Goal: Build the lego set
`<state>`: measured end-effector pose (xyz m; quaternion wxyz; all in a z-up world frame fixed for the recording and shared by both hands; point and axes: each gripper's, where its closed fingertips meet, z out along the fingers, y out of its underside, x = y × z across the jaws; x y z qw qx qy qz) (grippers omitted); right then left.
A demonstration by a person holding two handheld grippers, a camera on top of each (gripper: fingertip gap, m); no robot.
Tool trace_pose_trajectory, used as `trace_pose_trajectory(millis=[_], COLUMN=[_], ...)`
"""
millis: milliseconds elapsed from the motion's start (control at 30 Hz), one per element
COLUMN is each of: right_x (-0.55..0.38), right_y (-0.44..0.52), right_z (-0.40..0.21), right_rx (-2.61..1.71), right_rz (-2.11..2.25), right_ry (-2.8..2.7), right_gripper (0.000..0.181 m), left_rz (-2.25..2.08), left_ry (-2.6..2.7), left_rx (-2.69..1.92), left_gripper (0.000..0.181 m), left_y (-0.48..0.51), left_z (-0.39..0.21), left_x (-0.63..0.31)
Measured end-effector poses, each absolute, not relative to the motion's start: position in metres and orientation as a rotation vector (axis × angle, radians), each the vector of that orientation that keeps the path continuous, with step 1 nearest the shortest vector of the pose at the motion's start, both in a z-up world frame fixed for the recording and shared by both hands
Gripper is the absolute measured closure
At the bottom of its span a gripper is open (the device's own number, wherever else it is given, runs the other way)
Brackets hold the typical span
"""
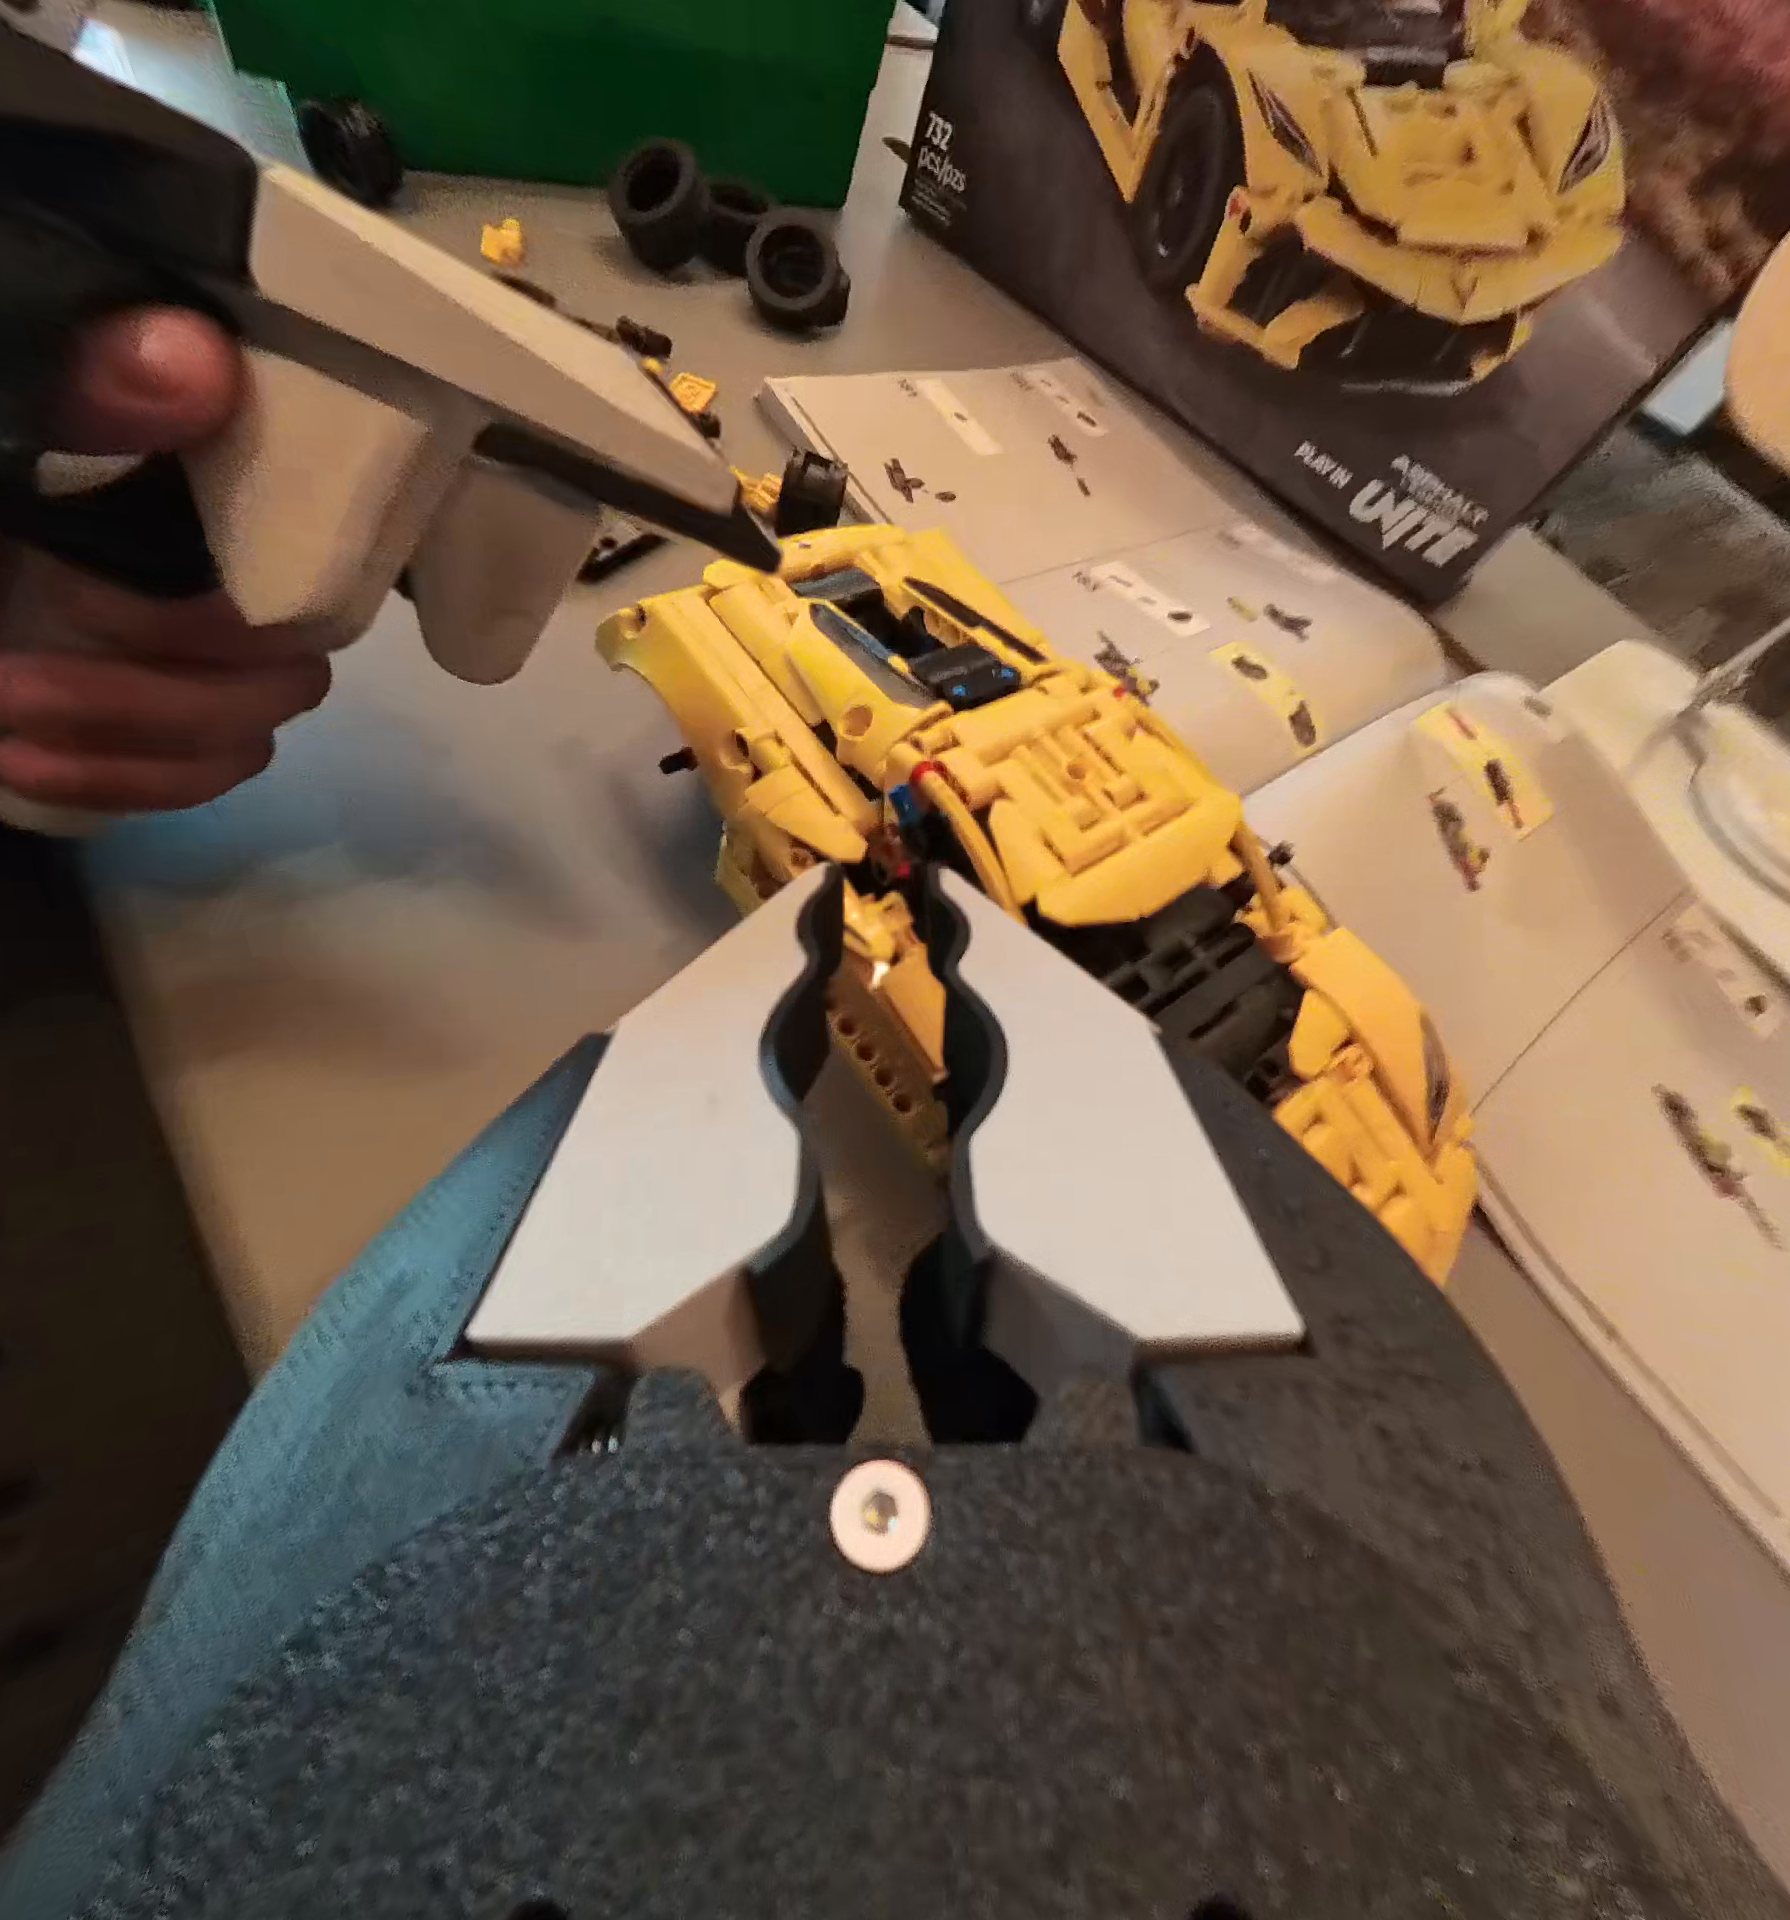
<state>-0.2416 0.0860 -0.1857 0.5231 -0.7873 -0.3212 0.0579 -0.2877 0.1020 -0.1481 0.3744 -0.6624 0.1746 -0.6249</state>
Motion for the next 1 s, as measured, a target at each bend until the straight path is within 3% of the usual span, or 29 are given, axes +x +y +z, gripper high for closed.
trace_pose_trajectory(millis=[500, 667, 833, 1000], right_x=[-0.254, -0.252, -0.249, -0.25], right_y=[0.112, 0.115, 0.117, 0.111], right_z=[-0.189, -0.193, -0.187, -0.182], right_rx=[-1.712, -1.658, -1.568, -1.535], right_rz=[-0.451, -0.578, -0.712, -0.701], right_ry=[-1.053, -1.061, -1.076, -1.073], right_gripper=[0.163, 0.166, 0.181, 0.181], left_rz=[-1.567, -1.578, -1.576, -1.593], left_ry=[0.44, 0.438, 0.447, 0.444], left_rx=[-1.673, -1.67, -1.669, -1.67], left_gripper=[0.149, 0.149, 0.148, 0.149], left_y=[0.102, 0.101, 0.1, 0.099], left_z=[-0.144, -0.144, -0.144, -0.144], left_x=[-0.293, -0.292, -0.292, -0.291])
